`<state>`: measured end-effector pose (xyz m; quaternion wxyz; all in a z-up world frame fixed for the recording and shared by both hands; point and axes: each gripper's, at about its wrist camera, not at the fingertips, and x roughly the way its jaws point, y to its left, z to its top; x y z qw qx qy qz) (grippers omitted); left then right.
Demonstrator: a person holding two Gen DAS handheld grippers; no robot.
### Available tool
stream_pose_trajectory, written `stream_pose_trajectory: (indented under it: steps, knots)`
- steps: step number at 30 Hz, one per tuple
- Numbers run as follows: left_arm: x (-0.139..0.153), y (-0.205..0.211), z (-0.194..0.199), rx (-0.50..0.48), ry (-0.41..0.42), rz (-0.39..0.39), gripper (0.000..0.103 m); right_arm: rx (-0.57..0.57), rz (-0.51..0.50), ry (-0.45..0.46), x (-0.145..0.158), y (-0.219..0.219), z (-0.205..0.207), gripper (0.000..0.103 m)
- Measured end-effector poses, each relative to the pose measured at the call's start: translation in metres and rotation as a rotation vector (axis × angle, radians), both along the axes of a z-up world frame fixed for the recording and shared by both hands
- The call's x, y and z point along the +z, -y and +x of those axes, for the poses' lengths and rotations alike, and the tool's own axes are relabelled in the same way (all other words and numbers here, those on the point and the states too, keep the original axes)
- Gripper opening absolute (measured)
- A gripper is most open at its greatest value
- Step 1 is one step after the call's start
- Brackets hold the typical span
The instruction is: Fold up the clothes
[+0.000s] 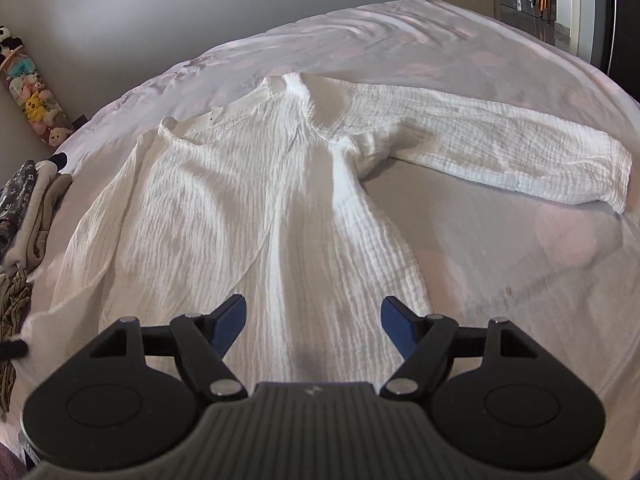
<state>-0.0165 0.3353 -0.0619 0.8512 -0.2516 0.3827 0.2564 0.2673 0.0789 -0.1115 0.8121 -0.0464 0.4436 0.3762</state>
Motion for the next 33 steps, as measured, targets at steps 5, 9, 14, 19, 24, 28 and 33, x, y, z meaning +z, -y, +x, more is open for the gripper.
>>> stream_pose_trajectory:
  steps: [5,9,14,19,24,28,33]
  knots:
    - [0.057,-0.06,0.002,0.052,0.015,0.075,0.005,-0.002,0.0,-0.009,-0.002,0.0,0.001,0.077]
    - [0.09,-0.112,0.005,0.111,-0.022,0.121,0.004,-0.003,0.001,-0.016,-0.004,0.0,0.002,0.077]
    - [0.107,-0.184,-0.006,0.245,-0.129,0.167,0.003,-0.009,-0.005,-0.03,-0.008,-0.001,0.005,0.077]
    - [0.097,-0.253,-0.031,0.374,-0.248,0.219,0.003,-0.011,-0.021,-0.053,-0.015,-0.004,0.009,0.076]
    - [0.063,-0.311,-0.048,0.47,-0.372,0.22,0.003,-0.005,-0.056,-0.078,-0.026,-0.012,0.014,0.076]
    - [0.029,-0.336,-0.057,0.504,-0.424,0.185,0.002,-0.007,-0.085,-0.093,-0.033,-0.016,0.018,0.076]
    - [0.023,-0.329,-0.058,0.498,-0.429,0.236,0.009,-0.01,-0.105,-0.106,-0.038,-0.018,0.021,0.076]
